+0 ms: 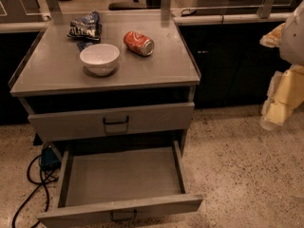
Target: Close middle drawer
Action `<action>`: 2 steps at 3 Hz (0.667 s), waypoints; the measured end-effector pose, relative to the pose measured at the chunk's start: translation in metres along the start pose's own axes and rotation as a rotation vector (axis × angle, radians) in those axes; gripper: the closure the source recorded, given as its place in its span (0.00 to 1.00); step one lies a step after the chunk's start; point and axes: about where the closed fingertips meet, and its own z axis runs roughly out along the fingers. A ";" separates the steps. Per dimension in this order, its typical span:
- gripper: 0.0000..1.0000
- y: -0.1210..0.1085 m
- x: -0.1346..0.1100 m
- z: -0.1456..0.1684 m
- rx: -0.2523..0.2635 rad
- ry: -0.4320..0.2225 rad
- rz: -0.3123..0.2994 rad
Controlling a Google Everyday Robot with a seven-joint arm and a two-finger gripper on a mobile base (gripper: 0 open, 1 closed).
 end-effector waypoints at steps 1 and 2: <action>0.00 0.000 0.000 0.000 0.000 0.000 0.000; 0.00 0.006 0.000 0.005 -0.003 -0.008 -0.014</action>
Offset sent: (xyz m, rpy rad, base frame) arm -0.0101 0.0042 -0.0205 0.0087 0.0170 0.0380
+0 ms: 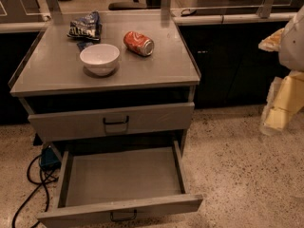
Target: Close middle drawer
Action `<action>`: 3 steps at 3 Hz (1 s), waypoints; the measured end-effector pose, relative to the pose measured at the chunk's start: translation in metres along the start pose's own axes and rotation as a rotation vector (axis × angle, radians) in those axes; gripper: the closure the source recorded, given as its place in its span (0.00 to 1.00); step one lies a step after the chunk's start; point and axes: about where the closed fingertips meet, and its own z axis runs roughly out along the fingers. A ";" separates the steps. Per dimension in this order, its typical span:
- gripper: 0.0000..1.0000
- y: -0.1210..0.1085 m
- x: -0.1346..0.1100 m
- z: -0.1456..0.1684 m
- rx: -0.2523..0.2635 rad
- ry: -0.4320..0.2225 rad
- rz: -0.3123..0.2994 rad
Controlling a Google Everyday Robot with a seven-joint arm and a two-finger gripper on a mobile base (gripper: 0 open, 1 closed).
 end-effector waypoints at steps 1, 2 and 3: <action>0.00 0.029 0.004 0.025 -0.031 -0.035 -0.042; 0.00 0.072 0.008 0.061 -0.046 -0.141 -0.091; 0.00 0.119 0.011 0.109 -0.054 -0.235 -0.121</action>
Offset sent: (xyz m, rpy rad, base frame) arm -0.1269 0.0272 -0.2357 0.2274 0.1561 0.2255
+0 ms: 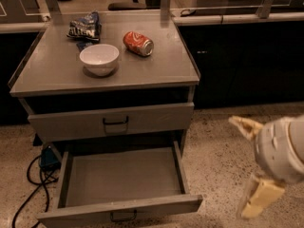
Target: Close middle drawer
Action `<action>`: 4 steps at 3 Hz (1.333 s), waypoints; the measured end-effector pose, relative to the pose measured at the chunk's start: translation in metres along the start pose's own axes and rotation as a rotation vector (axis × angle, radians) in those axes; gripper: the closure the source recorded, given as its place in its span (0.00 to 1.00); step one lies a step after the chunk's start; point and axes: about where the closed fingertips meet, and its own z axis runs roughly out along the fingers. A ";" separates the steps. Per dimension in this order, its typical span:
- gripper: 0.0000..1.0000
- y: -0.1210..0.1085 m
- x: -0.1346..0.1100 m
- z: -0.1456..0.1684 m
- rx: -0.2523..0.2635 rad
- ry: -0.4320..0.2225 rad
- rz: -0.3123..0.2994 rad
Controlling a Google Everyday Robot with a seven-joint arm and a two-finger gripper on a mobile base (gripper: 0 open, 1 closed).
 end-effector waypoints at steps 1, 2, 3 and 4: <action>0.00 0.039 0.014 0.067 -0.018 -0.028 0.002; 0.00 0.090 0.050 0.155 -0.105 -0.004 0.073; 0.00 0.114 0.069 0.176 -0.112 0.018 0.139; 0.00 0.113 0.069 0.176 -0.111 0.019 0.136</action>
Offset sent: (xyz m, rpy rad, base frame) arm -0.1622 0.0209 -0.4123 -0.0185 0.4853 -0.1398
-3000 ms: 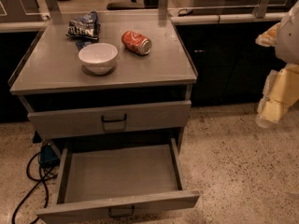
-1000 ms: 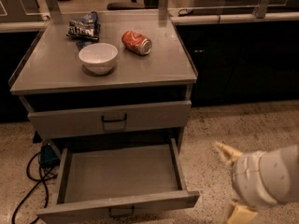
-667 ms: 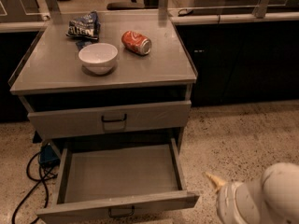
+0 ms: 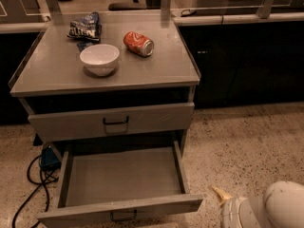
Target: Close middle drawer
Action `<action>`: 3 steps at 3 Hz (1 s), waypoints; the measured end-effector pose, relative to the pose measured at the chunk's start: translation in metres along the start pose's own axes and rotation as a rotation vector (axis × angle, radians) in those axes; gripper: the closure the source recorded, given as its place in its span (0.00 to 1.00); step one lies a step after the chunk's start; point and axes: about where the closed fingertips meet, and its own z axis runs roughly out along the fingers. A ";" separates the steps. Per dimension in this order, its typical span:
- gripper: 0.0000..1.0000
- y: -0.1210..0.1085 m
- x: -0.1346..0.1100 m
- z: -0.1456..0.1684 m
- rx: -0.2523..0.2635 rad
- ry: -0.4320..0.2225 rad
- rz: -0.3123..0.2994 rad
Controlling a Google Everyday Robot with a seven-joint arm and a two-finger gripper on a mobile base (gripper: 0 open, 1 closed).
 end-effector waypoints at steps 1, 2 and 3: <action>0.00 -0.003 0.008 0.015 0.020 0.024 -0.023; 0.00 -0.002 0.034 0.062 0.015 0.073 -0.038; 0.00 -0.037 0.050 0.108 0.096 0.124 -0.102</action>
Offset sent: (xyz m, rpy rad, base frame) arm 0.0586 -0.0212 -0.1468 -0.1839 -0.1434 -0.0293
